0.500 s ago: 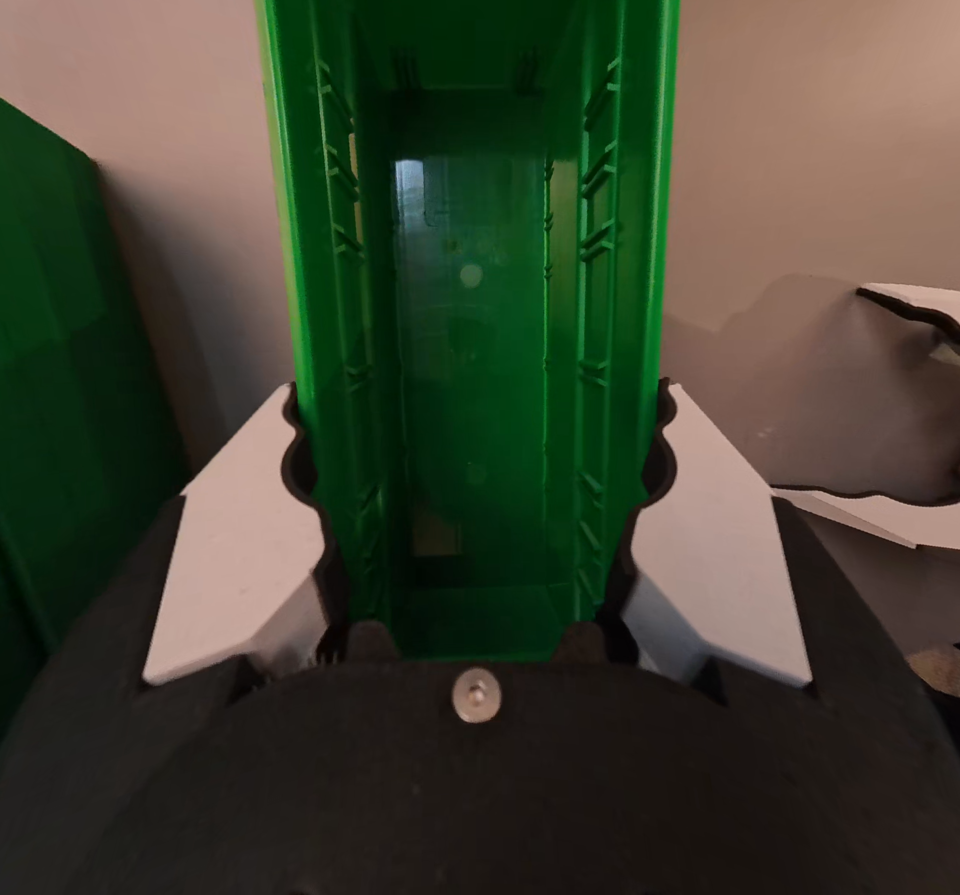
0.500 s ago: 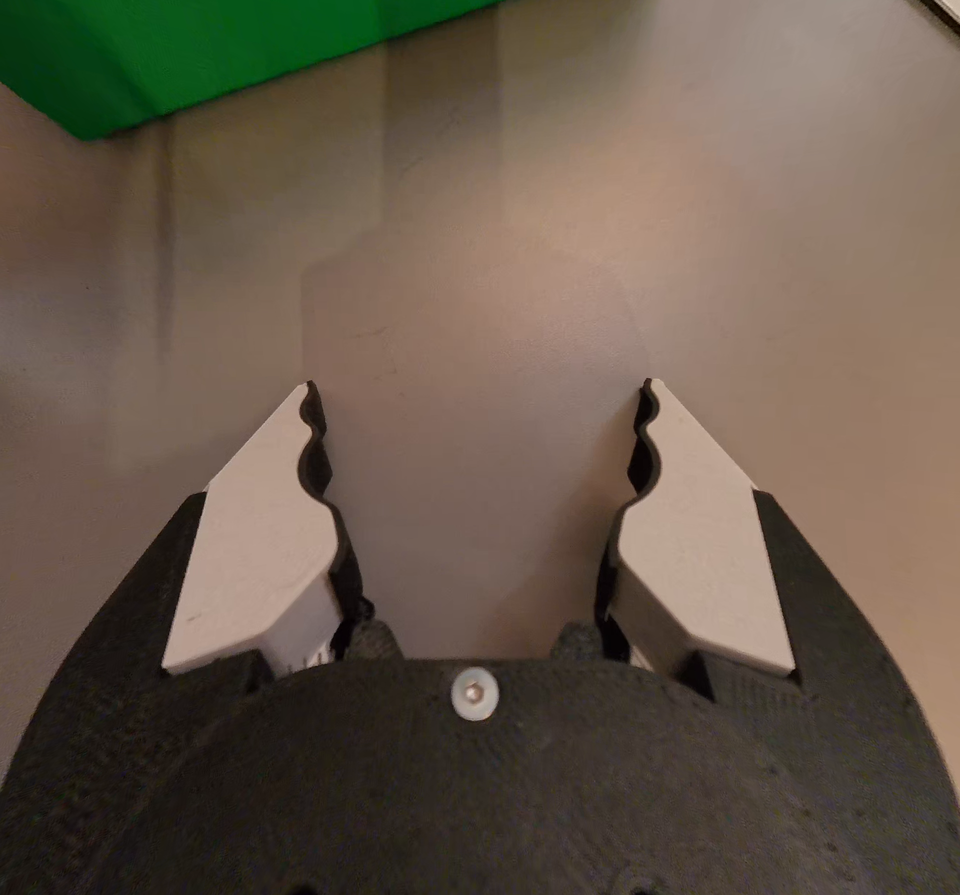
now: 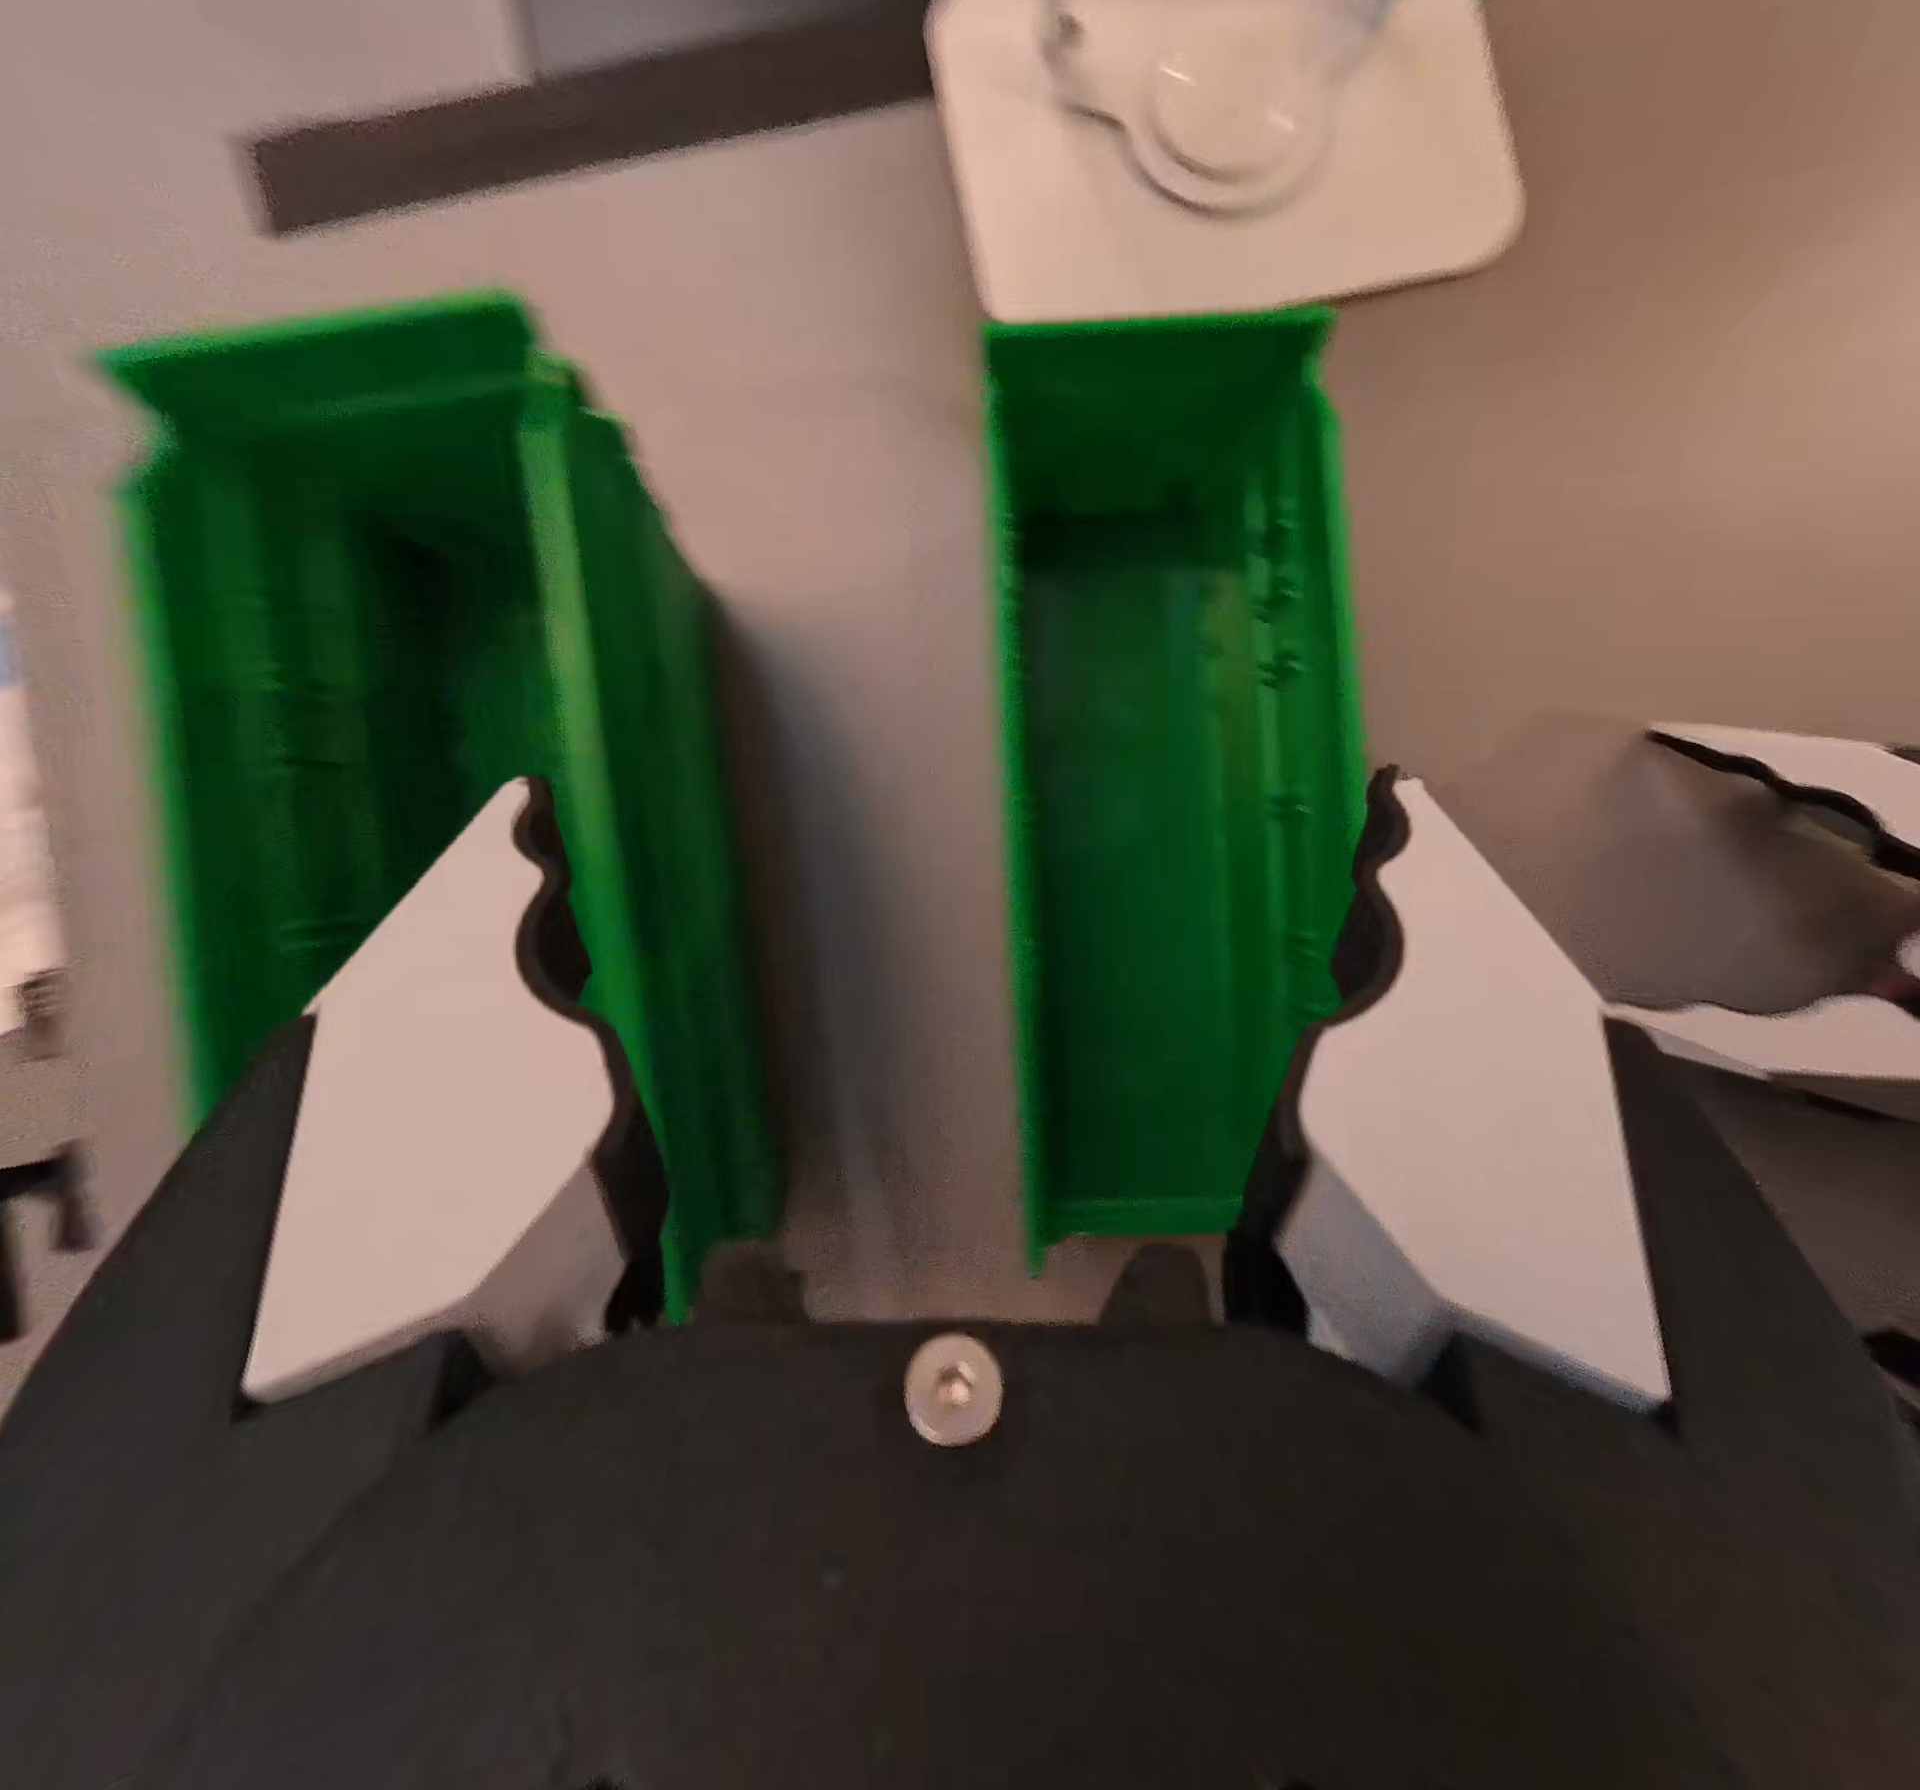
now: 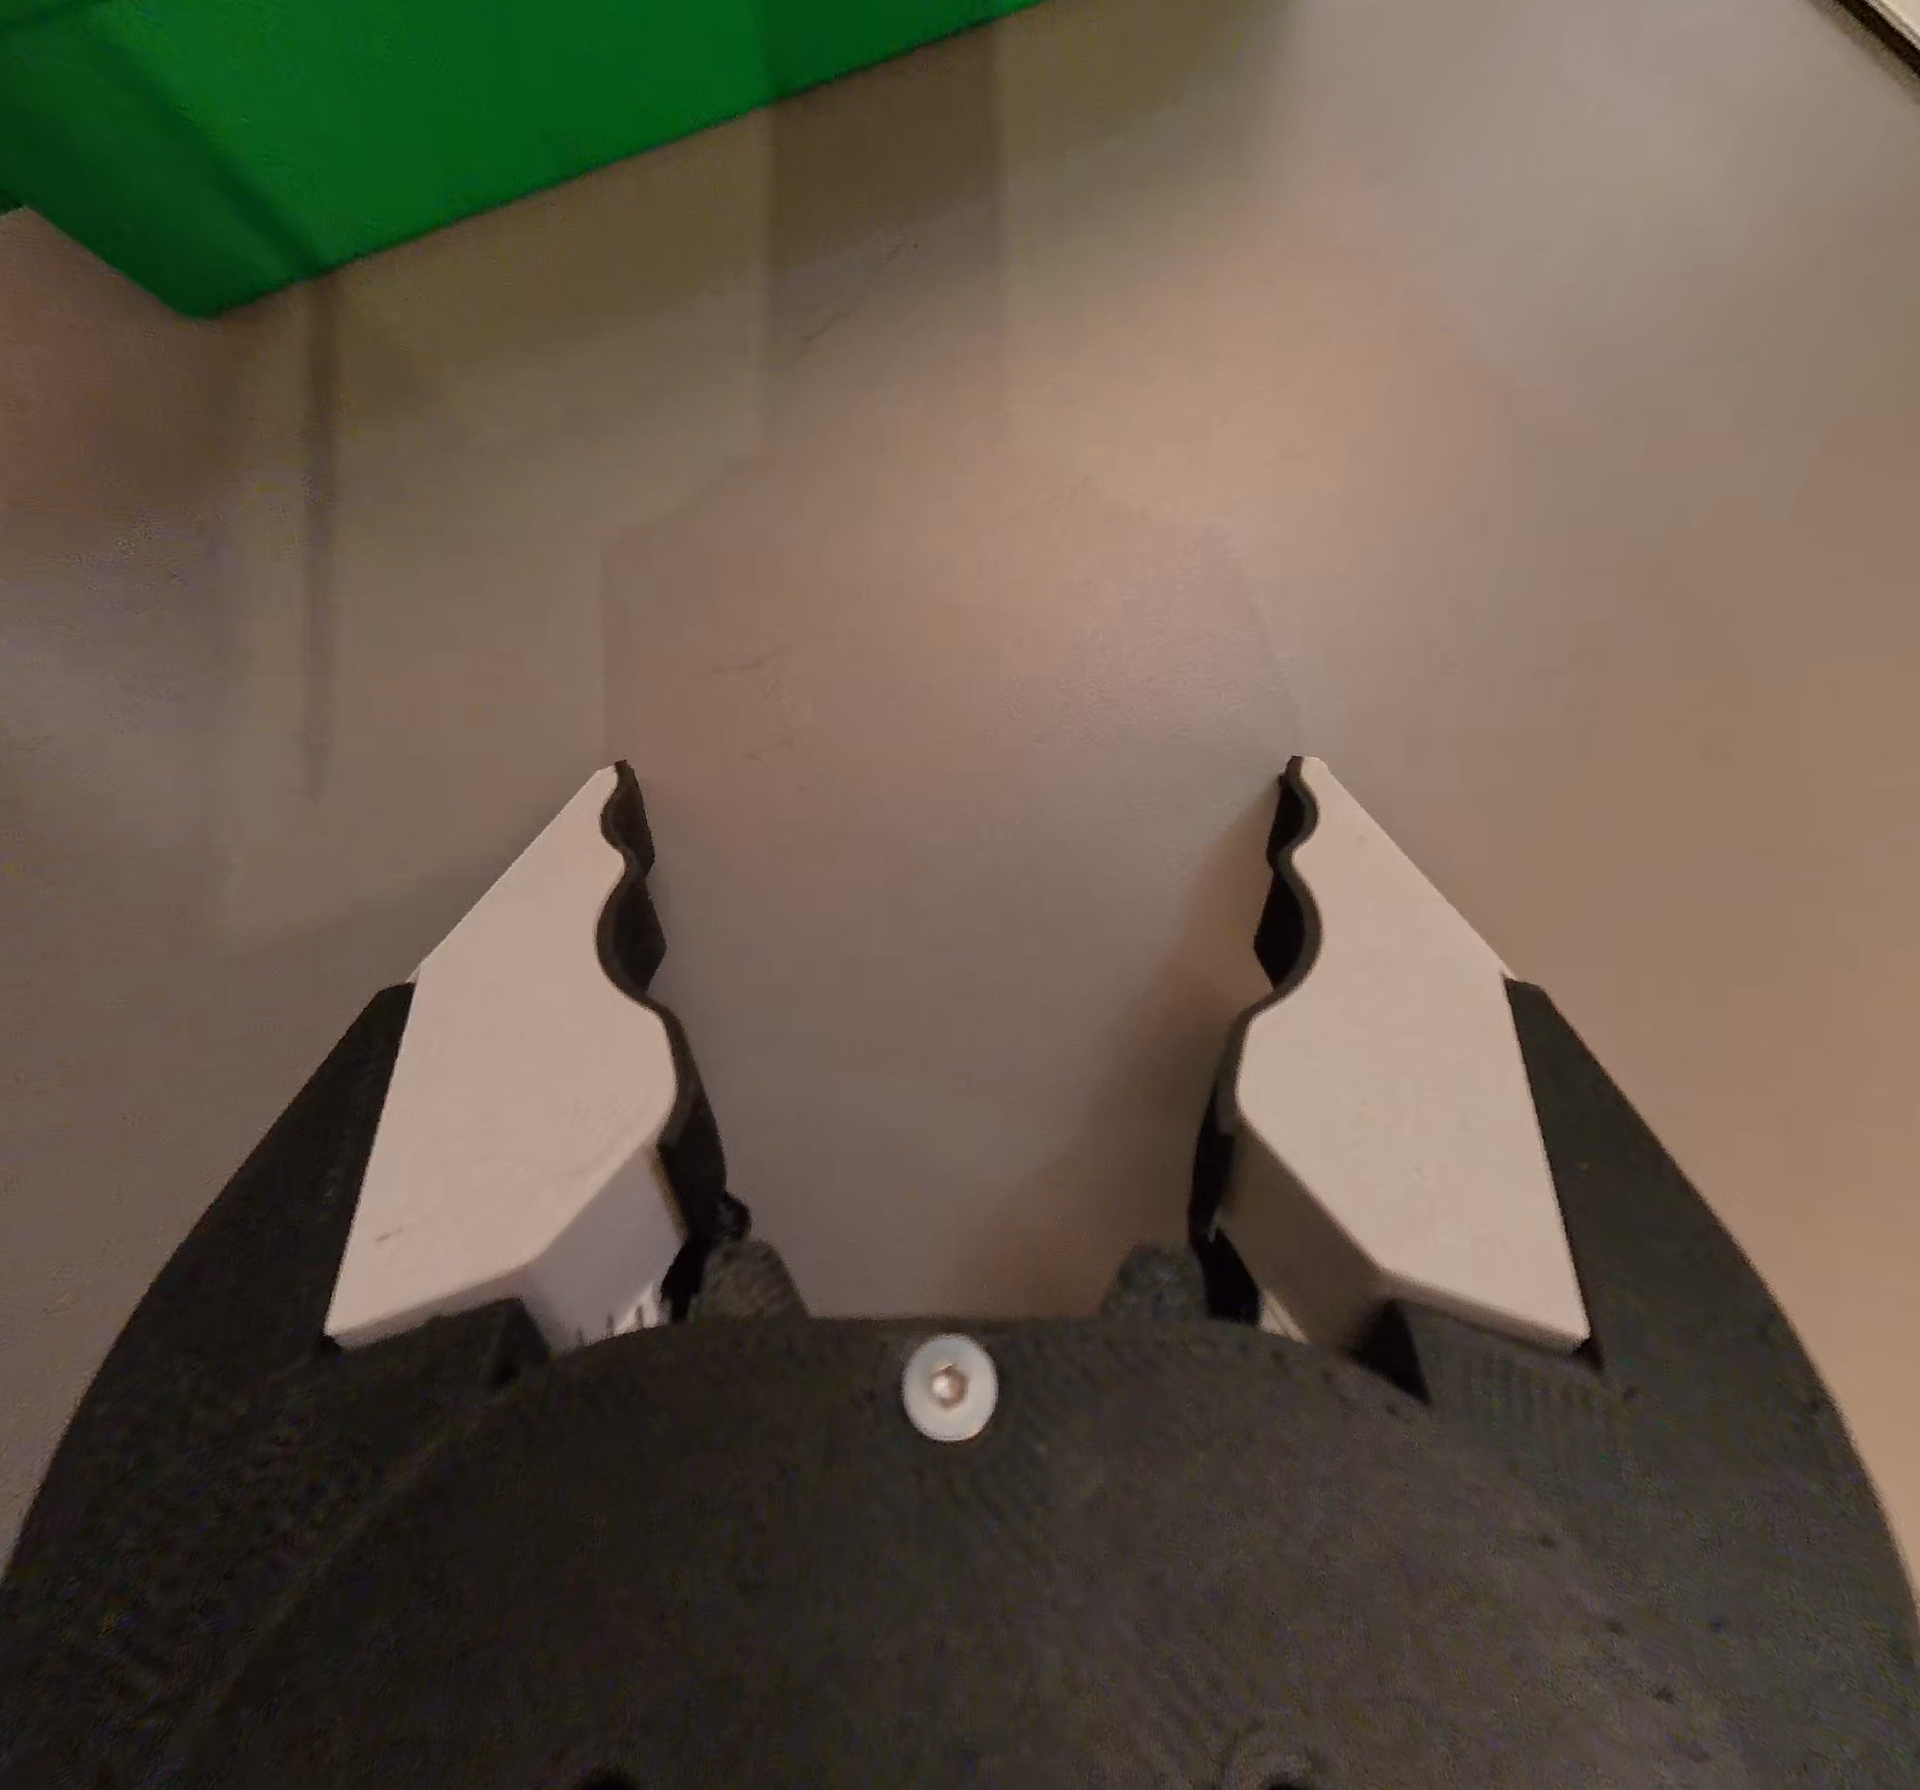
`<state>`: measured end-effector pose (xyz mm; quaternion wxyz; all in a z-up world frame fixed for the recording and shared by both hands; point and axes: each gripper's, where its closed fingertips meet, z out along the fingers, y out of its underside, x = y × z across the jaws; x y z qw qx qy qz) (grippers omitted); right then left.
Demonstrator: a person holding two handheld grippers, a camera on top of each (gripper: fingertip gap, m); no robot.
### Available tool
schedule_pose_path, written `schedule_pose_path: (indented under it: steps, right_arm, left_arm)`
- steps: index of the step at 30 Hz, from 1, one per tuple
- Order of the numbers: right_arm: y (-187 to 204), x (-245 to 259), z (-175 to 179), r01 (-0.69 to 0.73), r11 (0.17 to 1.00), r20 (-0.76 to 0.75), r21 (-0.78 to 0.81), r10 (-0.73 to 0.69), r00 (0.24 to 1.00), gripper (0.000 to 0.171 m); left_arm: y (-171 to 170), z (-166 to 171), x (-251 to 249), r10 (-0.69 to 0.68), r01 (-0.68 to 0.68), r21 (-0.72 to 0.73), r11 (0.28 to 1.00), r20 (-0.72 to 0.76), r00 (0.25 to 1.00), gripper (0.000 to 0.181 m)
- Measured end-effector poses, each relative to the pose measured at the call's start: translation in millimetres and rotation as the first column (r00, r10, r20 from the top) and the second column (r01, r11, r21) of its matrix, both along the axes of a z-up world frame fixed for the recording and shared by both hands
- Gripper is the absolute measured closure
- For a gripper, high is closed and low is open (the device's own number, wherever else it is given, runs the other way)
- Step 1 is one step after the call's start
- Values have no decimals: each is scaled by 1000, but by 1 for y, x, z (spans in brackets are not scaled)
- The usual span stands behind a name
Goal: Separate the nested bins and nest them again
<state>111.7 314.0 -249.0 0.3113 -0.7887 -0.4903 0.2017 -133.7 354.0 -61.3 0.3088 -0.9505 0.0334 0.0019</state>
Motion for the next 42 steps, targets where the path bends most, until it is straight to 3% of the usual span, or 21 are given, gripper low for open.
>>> schedule_pose_path:
  steps: [3, 7, 10, 15, 23, 42]
  right_arm:
    - [0, 0, 0, -1, 1000, 0, 0, 1, 1000, 54]
    - [0, 0, 0, -1, 1000, 0, 0, 1, 1000, 54]
    - [0, 0, 0, -1, 1000, -1, 0, 1, 1000, 54]
    - [0, 0, 0, 2, 1000, -1, 0, -2, 1000, 54]
    - [0, 0, 0, 3, 1000, -1, 1, -3, 1000, 54]
    - [1, -1, 0, 4, 1000, -1, 1, -4, 1000, 54]
  left_arm:
    - [1, 14, -64, 85, -86, -25, 996, -47, 995, 36]
    - [-4, -8, -116, 142, -139, -118, 983, 15, 990, 52]
    - [-14, -36, -128, 174, -159, -224, 962, 49, 984, 49]
    - [-25, -58, -131, 158, -152, -304, 940, -5, 987, 57]
    - [-25, -54, -134, 138, -138, -276, 951, -20, 990, 81]
    - [-19, -33, -136, 134, -134, -193, 972, -12, 991, 87]
